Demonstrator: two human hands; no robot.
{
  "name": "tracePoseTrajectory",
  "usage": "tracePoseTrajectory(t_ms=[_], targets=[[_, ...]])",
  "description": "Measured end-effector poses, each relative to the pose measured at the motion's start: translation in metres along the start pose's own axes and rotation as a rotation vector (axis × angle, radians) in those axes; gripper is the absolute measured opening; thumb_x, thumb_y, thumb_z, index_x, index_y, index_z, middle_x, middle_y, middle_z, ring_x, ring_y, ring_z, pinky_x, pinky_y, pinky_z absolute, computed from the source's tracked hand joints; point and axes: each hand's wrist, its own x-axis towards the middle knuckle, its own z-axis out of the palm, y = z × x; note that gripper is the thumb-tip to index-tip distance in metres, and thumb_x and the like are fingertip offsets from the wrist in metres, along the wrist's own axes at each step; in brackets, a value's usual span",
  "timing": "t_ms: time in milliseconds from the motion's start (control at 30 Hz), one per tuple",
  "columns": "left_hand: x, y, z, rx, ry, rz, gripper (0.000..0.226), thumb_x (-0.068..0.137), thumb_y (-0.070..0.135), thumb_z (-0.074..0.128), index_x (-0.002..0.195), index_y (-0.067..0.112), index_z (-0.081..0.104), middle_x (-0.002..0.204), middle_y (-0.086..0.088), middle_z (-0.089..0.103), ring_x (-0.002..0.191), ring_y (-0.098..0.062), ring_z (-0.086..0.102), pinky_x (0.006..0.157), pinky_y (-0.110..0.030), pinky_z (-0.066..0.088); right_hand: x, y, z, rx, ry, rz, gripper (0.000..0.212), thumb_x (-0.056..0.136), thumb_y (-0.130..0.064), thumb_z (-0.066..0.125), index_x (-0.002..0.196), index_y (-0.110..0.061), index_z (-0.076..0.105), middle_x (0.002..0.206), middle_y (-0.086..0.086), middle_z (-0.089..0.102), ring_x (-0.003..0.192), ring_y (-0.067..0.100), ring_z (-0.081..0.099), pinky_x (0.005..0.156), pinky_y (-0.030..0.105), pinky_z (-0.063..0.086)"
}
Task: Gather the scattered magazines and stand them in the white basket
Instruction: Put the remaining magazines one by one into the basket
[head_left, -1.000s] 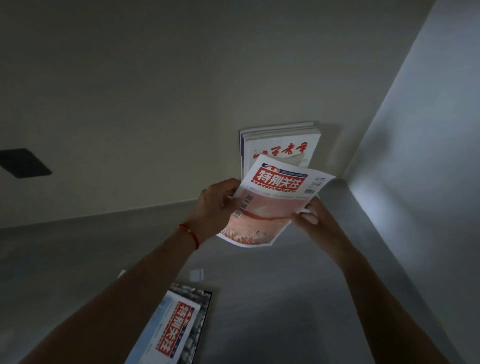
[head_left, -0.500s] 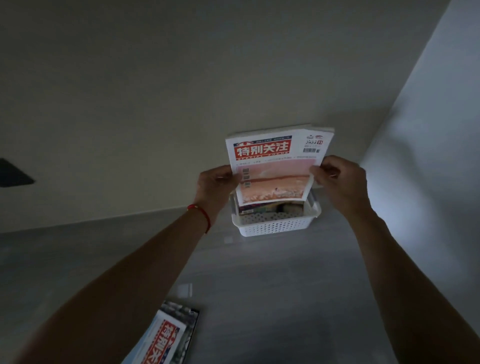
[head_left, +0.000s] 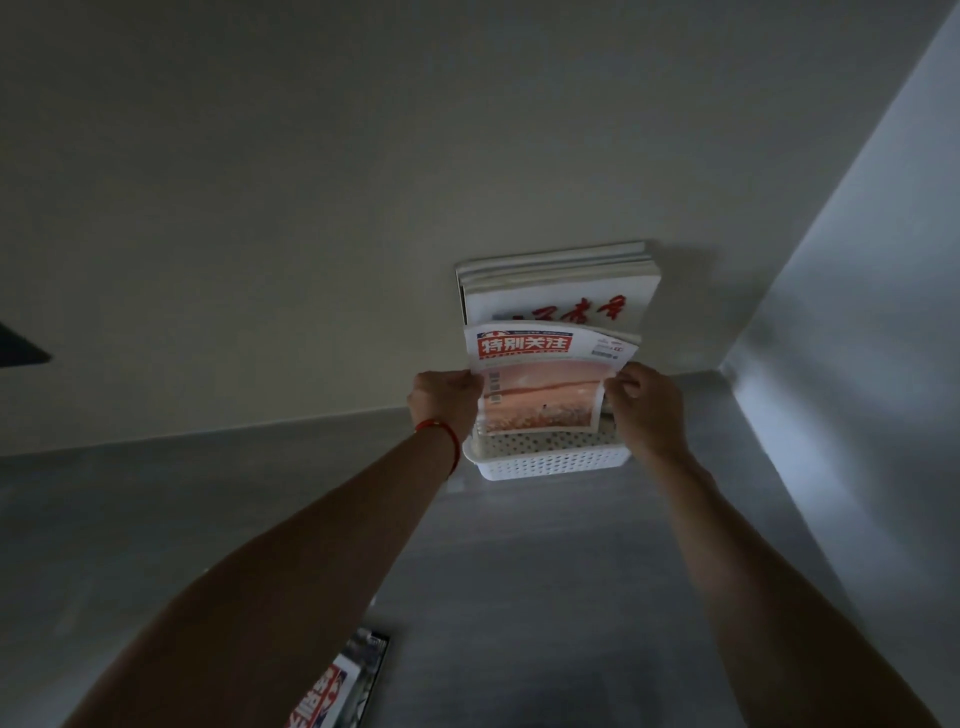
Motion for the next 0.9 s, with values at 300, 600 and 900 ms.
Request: tracePoseTrajectory(t_ms=[300, 600, 900], targets=[[0.001, -0.009, -0.011, -0.064, -0.165, -0.004, 0.036, 0.076, 0.002, 0.064, 0.106, 0.020, 0.075, 0.096, 0.006, 0.069, 0.093, -0.014, 0.066, 0.084, -0.022, 0.049, -0.008, -0.013, -0.005, 0.249, -0.152, 0.134, 0.037, 0.084, -0.005, 0.056, 0.115, -0.025, 0.058, 0.112, -0.011, 0.073, 0.101, 0.003, 0.070, 0.069, 0.019, 0.060], [-0.064, -0.130, -0.152, 0.162, -0.122, 0.144, 0.040, 0.082, -0.005, 0.057, 0.111, 0.020, 0.070, 0.109, -0.002, 0.070, 0.085, -0.012, 0.067, 0.060, -0.013, 0.050, -0.136, -0.029, 0.026, 0.133, 0.048, 0.051, 0.015, 0.084, -0.014, 0.062, 0.090, -0.025, 0.069, 0.085, -0.012, 0.072, 0.078, 0.008, 0.070, 0.068, 0.025, 0.056], [-0.113, -0.275, -0.264, 0.629, -0.118, 0.138, 0.068, 0.079, 0.002, 0.059, 0.141, 0.026, 0.047, 0.159, -0.004, 0.031, 0.147, -0.025, 0.026, 0.119, -0.041, 0.029, -0.318, -0.090, 0.166, -0.114, -0.506, -0.140, 0.017, 0.097, -0.019, 0.056, 0.107, -0.016, 0.070, 0.104, 0.001, 0.070, 0.096, 0.018, 0.067, 0.083, 0.030, 0.053]])
